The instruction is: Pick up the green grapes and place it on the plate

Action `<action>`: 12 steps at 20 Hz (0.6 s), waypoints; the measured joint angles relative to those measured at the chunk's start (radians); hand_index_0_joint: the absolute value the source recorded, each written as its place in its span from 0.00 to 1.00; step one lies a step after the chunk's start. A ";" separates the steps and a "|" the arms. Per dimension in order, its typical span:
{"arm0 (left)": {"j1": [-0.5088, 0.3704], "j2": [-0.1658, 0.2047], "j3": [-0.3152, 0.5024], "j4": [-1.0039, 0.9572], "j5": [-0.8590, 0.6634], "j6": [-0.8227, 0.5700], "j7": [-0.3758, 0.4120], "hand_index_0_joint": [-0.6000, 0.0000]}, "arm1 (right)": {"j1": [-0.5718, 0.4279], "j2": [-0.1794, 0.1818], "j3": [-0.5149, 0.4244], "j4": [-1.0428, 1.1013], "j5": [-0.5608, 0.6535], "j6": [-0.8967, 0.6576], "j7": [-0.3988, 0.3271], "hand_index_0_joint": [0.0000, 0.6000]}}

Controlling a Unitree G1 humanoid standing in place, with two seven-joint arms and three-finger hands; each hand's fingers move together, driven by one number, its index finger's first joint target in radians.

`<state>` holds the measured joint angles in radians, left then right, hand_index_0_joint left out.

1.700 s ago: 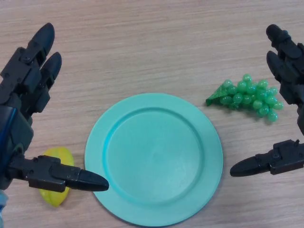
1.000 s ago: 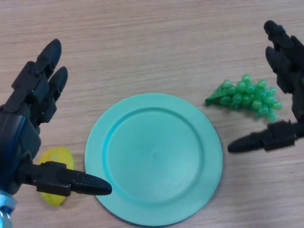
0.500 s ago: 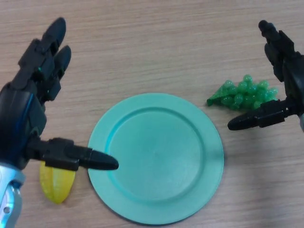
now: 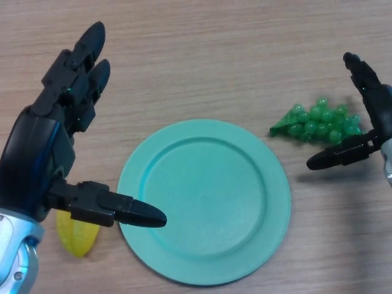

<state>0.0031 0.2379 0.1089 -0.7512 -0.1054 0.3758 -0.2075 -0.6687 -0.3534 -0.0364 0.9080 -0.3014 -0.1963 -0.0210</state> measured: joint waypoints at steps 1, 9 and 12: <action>0.001 0.000 0.000 -0.006 0.000 0.000 0.000 1.00 | -0.010 -0.004 0.019 0.014 -0.046 -0.005 -0.008 0.33; 0.025 0.000 0.035 -0.013 -0.023 0.000 0.013 1.00 | -0.039 -0.020 0.075 0.078 -0.307 -0.059 -0.065 1.00; 0.028 0.000 0.034 -0.014 -0.023 0.000 0.013 1.00 | -0.010 -0.010 0.073 0.007 -0.307 -0.038 -0.064 1.00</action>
<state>0.0310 0.2375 0.1432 -0.7651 -0.1286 0.3760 -0.1943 -0.6789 -0.3632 0.0362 0.9146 -0.6080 -0.2340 -0.0849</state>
